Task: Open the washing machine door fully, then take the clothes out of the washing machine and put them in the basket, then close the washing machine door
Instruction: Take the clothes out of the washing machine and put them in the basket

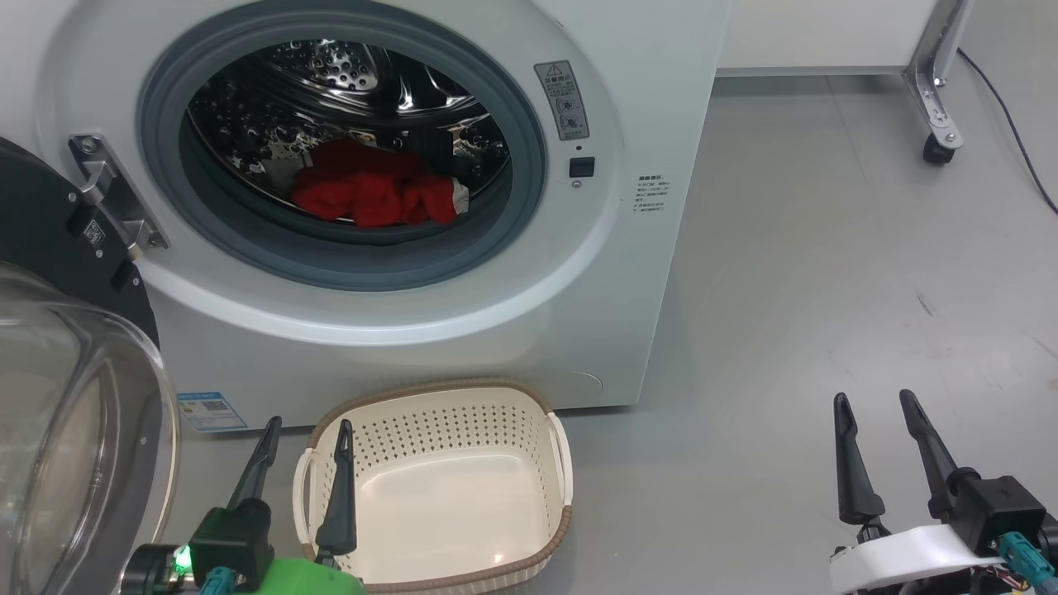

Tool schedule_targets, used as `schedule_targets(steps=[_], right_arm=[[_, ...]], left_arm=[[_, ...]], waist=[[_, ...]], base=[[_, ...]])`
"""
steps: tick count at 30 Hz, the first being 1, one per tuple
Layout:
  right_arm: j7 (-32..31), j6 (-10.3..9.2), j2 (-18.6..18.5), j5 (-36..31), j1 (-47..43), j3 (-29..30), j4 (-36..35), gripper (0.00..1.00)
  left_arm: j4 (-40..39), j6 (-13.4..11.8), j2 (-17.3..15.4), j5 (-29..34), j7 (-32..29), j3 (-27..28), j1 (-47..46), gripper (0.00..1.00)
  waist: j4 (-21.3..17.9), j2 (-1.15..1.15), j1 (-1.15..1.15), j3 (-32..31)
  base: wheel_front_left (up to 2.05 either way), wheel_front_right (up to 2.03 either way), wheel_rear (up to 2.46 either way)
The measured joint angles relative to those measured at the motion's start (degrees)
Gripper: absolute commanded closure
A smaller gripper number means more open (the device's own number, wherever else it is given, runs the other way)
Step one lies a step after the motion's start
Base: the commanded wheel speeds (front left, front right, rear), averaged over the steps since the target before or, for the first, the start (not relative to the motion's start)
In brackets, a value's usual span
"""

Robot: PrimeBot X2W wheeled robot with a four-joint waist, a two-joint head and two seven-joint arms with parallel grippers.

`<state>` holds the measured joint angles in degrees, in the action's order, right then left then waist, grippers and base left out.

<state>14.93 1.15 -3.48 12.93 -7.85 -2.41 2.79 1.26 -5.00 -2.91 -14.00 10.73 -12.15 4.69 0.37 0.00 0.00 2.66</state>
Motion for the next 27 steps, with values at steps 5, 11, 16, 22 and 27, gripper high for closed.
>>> schedule_targets(steps=[5,11,16,22,27], right_arm=[[0.0,0.24,0.0,0.0,0.0,0.1,-0.1,0.00],[0.0,0.32,0.0,0.0,0.0,0.1,-0.5,0.00],[0.0,0.77,-0.1,-0.4,0.0,-0.1,-1.0,0.00],[0.0,1.25,-0.4,-0.5,0.3,-0.4,-2.2,0.00],[-0.1,1.35,-0.7,-0.5,0.7,-0.7,-2.7,0.00]], left_arm=[[-0.3,0.0,0.0,0.2,0.0,-0.1,0.0,0.00],[-0.3,0.0,0.0,0.9,-0.1,-0.7,-0.1,0.00],[0.7,0.0,0.0,0.9,-1.3,-1.1,-1.6,0.00],[4.0,1.3,0.0,-0.3,-3.4,-2.7,-6.5,0.00],[7.9,2.7,0.1,-2.0,-7.0,-3.5,-12.3,0.00]], waist=[[0.0,0.00,0.00,0.5],[0.1,0.00,0.00,1.8],[0.2,0.00,0.00,3.4],[0.1,0.00,0.00,6.2],[-0.1,0.00,0.00,9.1]], base=[[0.00,0.00,0.00],[0.00,0.00,0.00],[0.00,0.00,0.00],[0.00,0.00,0.00],[0.00,0.00,0.00]])
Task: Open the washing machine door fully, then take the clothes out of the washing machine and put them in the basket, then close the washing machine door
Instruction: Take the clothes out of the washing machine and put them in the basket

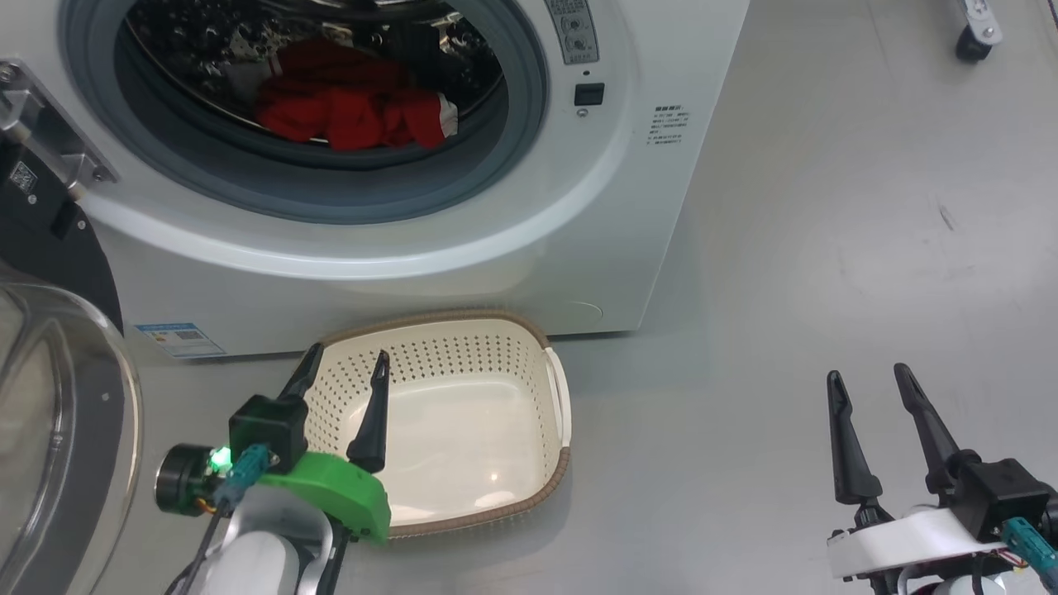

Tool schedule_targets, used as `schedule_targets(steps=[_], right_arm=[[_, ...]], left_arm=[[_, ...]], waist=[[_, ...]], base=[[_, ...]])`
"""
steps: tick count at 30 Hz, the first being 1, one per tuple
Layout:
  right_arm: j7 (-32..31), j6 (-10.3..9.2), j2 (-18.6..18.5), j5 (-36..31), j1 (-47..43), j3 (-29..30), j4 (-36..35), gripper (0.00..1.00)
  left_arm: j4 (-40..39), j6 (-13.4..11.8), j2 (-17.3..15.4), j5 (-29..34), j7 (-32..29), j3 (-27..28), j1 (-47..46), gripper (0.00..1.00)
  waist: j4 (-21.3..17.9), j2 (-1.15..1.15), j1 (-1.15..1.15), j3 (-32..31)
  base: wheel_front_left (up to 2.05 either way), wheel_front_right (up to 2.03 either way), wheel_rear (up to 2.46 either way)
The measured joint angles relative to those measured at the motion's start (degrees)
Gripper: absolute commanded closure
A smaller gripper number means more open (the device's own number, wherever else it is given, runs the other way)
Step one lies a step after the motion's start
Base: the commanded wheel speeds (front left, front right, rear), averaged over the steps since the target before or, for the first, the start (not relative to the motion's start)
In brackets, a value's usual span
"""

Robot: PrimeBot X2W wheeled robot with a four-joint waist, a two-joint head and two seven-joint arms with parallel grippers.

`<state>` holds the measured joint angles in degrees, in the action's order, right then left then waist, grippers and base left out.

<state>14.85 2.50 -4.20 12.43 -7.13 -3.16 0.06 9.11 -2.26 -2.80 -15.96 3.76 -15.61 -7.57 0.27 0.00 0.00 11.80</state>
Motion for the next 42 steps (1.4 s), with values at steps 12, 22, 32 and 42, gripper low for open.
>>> schedule_targets(steps=[12,22,32,42], right_arm=[[-0.4,0.96,-0.4,-0.1,4.4,-0.5,-1.6,0.00],[-0.4,1.47,-0.1,0.3,8.1,-1.1,-2.2,0.00],[-0.4,1.98,0.6,1.9,12.2,-2.5,-2.1,0.00],[-0.3,2.49,1.1,3.3,16.2,-4.1,-0.6,0.00]], left_arm=[[8.6,4.2,0.0,-4.5,-13.1,0.8,-16.8,0.00],[11.5,5.9,-3.6,-6.7,-22.5,4.0,-31.4,0.00],[12.4,6.8,-8.3,-7.2,-28.9,6.5,-44.5,0.00],[14.0,7.9,-12.6,-7.7,-33.6,7.9,-53.4,0.00]], waist=[[-2.2,0.00,0.00,7.7],[-4.9,0.00,0.00,14.5],[-8.5,0.00,0.01,21.2],[-13.2,0.00,0.01,26.8]], base=[[0.00,0.00,0.00],[0.00,0.00,0.00],[0.00,0.00,0.00],[0.00,0.00,0.00]])
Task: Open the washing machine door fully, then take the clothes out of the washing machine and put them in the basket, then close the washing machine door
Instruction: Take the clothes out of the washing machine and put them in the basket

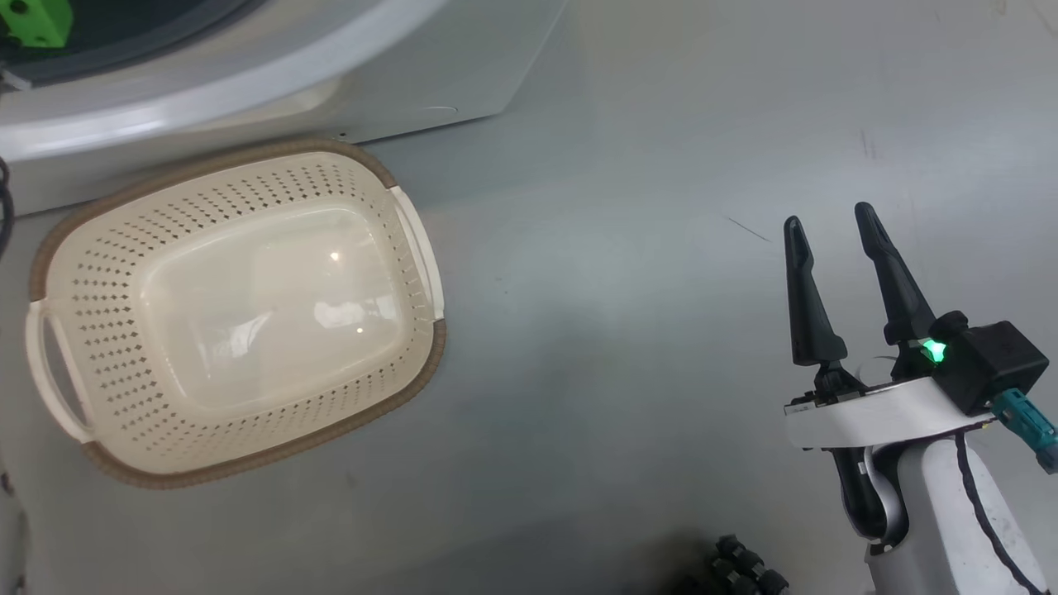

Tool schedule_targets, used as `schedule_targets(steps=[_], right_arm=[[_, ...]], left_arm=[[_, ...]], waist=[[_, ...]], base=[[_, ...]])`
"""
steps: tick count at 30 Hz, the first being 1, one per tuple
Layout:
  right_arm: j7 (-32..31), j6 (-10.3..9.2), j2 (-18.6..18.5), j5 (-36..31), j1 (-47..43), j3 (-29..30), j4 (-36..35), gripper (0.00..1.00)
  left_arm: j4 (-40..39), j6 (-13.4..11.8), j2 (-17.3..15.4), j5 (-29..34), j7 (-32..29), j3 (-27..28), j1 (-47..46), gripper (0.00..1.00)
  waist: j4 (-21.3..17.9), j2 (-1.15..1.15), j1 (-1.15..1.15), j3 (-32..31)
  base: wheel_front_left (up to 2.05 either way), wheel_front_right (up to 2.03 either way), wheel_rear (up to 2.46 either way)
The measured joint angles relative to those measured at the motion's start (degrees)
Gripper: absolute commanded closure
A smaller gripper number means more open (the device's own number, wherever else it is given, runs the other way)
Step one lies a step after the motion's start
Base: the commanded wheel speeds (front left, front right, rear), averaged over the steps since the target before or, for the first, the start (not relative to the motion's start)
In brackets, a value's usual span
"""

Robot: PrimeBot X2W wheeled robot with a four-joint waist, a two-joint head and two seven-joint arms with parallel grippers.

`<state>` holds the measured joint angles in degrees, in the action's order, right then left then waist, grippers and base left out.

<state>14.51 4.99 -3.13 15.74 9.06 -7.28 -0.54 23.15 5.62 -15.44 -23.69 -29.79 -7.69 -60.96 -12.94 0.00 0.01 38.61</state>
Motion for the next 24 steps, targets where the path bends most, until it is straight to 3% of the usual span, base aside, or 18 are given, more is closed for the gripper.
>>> schedule_targets(steps=[7,19,20,21,22,23,24], right_arm=[[0.0,0.46,0.5,1.5,2.7,-1.3,0.8,0.00],[0.0,0.48,0.7,1.9,3.7,-1.0,2.3,0.00],[0.0,0.48,0.8,1.9,3.7,-1.0,2.4,0.00],[0.0,0.48,0.8,1.9,3.7,-1.0,2.4,0.00],[0.0,0.48,0.8,1.9,3.8,-1.0,2.5,0.00],[0.0,0.48,0.8,1.9,3.9,-1.0,2.5,0.00],[0.0,0.48,0.8,1.9,4.0,-1.0,2.5,0.00]], left_arm=[[2.5,0.2,-3.5,0.1,-1.9,0.7,-2.7,0.00],[7.5,0.3,-4.2,-1.8,-3.6,2.3,-5.6,0.00],[7.8,0.3,-4.3,-1.8,-3.8,2.3,-5.9,0.04],[8.0,0.3,-4.3,-1.8,-3.9,2.3,-6.0,0.40],[8.2,0.3,-4.3,-1.8,-3.9,2.3,-6.1,0.40],[8.4,0.3,-4.3,-1.8,-3.9,2.2,-6.2,0.61],[8.6,0.3,-4.3,-1.8,-3.9,2.2,-6.4,1.00]], waist=[[-3.5,0.00,0.00,2.8],[-7.3,0.00,0.00,5.4],[-7.3,0.00,0.00,5.4],[-7.4,0.00,0.00,5.4],[-7.4,0.00,0.00,5.4],[-7.4,0.00,0.00,5.4],[-7.4,0.00,0.00,5.4]], base=[[0.00,0.00,0.00],[0.00,0.00,0.00],[0.00,0.00,0.00],[0.00,0.00,0.00],[0.00,0.00,0.00],[0.00,0.00,0.00],[0.00,0.00,0.00]])
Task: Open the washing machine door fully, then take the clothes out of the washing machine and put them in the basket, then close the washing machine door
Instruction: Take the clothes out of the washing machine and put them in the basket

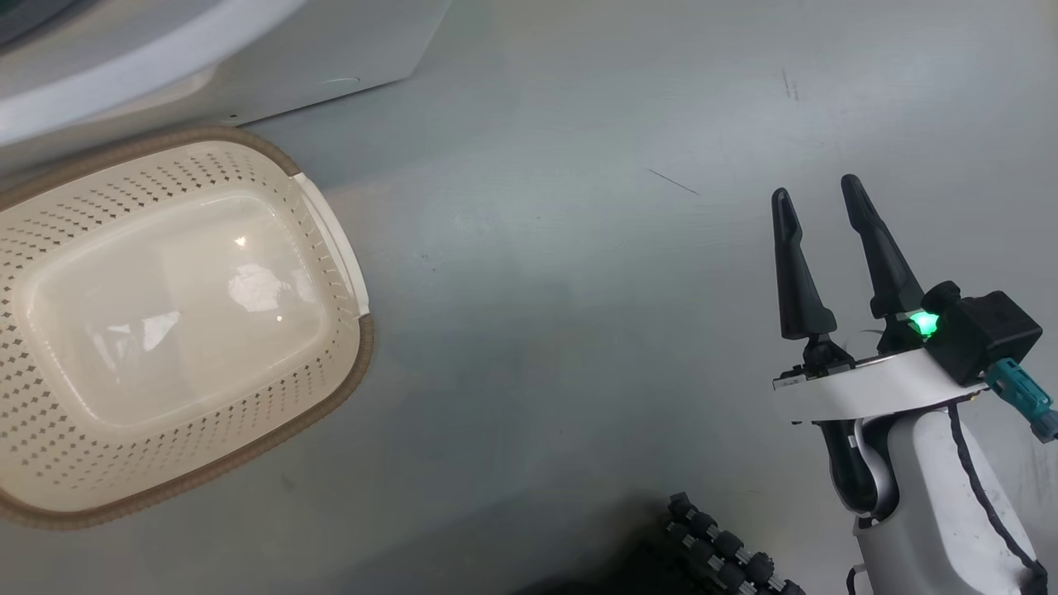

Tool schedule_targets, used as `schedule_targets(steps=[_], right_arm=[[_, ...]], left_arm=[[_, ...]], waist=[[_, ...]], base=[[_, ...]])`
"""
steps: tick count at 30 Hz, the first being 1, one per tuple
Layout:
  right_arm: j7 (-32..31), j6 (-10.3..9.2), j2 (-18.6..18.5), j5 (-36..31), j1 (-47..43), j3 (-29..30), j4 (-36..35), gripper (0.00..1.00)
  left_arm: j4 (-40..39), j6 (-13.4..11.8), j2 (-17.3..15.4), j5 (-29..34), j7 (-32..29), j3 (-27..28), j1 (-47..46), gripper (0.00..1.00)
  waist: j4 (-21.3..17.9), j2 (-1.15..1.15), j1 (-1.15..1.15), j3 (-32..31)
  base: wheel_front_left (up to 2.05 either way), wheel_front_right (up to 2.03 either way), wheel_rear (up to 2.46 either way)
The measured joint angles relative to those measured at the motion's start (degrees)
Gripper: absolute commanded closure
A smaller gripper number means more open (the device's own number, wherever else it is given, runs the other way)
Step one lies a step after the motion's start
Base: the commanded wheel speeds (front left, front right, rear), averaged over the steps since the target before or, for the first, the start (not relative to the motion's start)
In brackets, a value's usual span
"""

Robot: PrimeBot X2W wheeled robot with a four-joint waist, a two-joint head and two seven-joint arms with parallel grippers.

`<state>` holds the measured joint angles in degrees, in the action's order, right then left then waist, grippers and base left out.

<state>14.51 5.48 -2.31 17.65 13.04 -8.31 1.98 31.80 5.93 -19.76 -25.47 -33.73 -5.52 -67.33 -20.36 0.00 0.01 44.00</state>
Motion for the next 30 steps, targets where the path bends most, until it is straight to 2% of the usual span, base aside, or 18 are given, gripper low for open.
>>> schedule_targets(steps=[13,19,30], right_arm=[[0.0,0.00,0.0,0.0,0.8,1.8,0.0,0.00],[0.0,0.00,0.0,-0.2,1.3,2.5,0.0,0.00],[0.0,0.00,0.0,-1.7,1.7,4.4,-0.2,0.00]], left_arm=[[1.0,0.5,0.9,0.3,3.2,-2.1,-0.6,1.00],[0.2,0.6,1.2,0.4,8.5,-2.0,-0.6,1.00],[-2.1,0.9,4.0,0.4,20.9,-0.9,1.4,1.00]], waist=[[1.5,0.00,0.00,0.0],[2.9,0.00,0.00,-0.3],[5.7,0.00,0.00,-1.8]], base=[[0.00,0.00,0.00],[0.00,0.00,0.00],[0.00,0.00,0.00]])
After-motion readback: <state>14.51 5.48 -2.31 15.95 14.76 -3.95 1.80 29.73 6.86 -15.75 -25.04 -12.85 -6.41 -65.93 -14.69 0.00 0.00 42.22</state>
